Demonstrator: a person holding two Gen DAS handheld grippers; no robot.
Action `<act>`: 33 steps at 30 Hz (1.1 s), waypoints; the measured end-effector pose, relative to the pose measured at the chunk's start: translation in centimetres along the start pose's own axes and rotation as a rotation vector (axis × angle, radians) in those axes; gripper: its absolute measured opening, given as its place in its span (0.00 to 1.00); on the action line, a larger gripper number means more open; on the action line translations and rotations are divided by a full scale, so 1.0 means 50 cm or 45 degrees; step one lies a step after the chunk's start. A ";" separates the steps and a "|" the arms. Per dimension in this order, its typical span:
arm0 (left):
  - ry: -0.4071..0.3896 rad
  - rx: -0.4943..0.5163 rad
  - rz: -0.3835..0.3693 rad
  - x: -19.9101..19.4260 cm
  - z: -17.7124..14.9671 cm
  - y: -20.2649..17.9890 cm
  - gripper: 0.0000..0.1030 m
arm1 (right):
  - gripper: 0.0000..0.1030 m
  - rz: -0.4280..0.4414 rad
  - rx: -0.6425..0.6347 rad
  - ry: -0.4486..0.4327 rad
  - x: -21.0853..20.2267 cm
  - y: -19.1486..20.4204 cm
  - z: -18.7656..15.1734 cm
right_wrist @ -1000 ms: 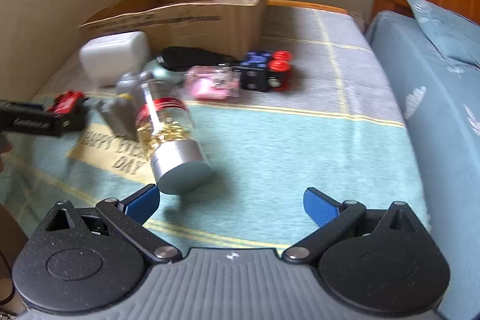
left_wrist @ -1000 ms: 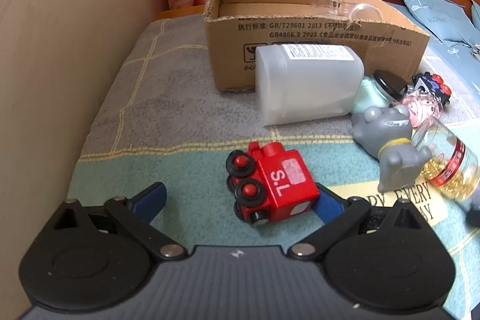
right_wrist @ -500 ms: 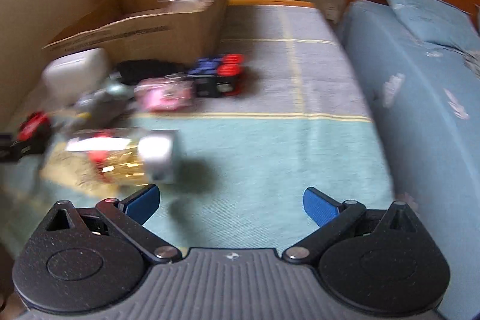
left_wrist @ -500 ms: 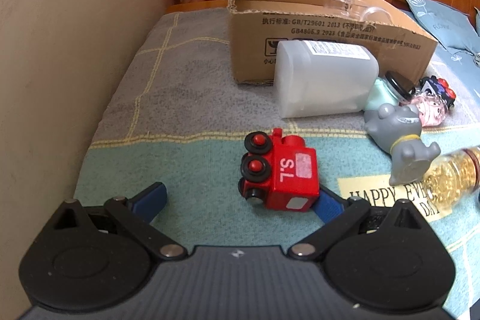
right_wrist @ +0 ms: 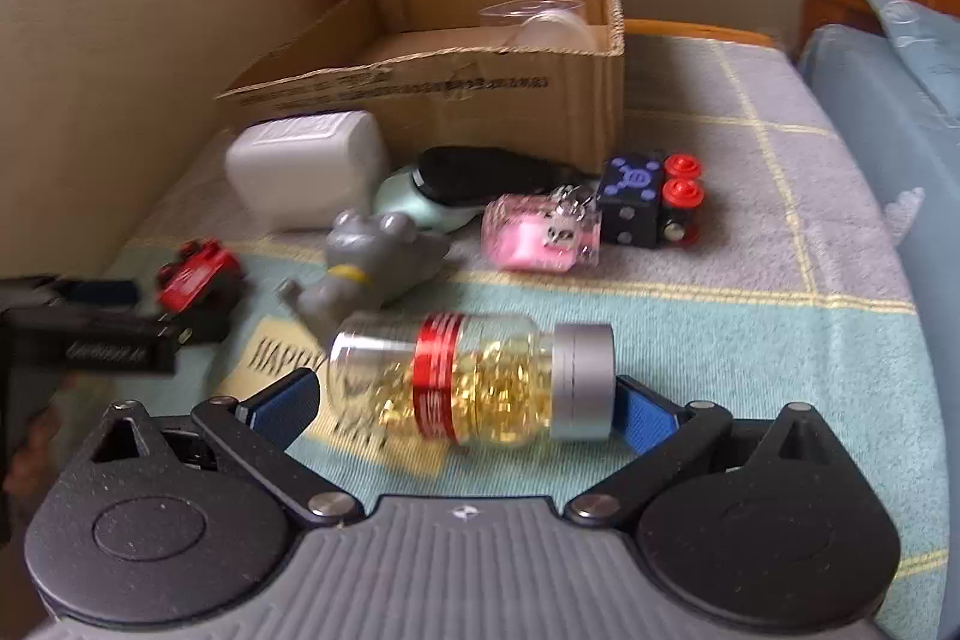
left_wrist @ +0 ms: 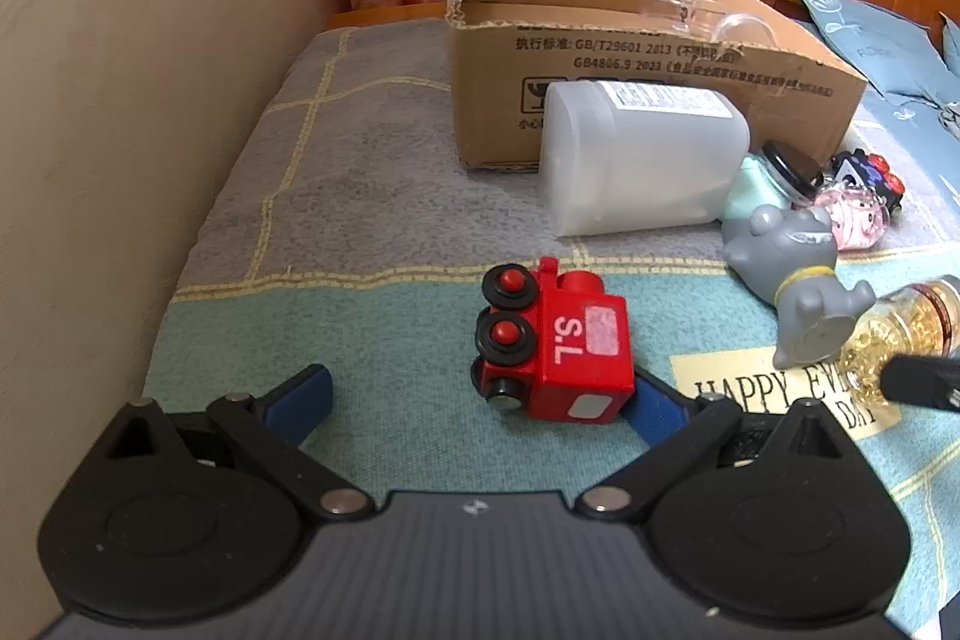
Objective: Organize rigid objects
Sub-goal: 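Grasp the red toy train with the left tool while the right tool grasps the vitamin bottle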
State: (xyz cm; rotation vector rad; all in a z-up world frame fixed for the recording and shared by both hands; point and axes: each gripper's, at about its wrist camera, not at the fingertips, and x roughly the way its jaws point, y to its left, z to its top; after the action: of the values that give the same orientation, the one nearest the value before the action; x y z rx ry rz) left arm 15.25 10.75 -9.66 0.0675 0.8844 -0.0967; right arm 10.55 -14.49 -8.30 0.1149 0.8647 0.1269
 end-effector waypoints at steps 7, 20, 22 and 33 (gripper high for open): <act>-0.005 -0.013 -0.026 0.004 -0.001 0.000 0.99 | 1.00 -0.246 -0.015 0.009 0.009 -0.025 -0.006; -0.052 -0.008 -0.044 0.009 -0.003 -0.022 0.99 | 1.00 -0.183 -0.132 0.014 0.015 -0.064 -0.014; -0.058 -0.003 -0.047 0.010 0.000 -0.026 0.99 | 1.00 -0.181 -0.138 0.007 0.017 -0.060 -0.016; -0.094 0.031 -0.052 0.007 0.005 -0.033 0.94 | 1.00 -0.168 -0.155 -0.023 0.014 -0.059 -0.023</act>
State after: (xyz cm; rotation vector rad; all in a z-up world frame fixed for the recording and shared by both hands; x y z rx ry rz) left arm 15.50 9.07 -9.80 0.0684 0.8110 -0.1475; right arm 10.32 -17.23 -10.00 -0.0547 0.8417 0.0546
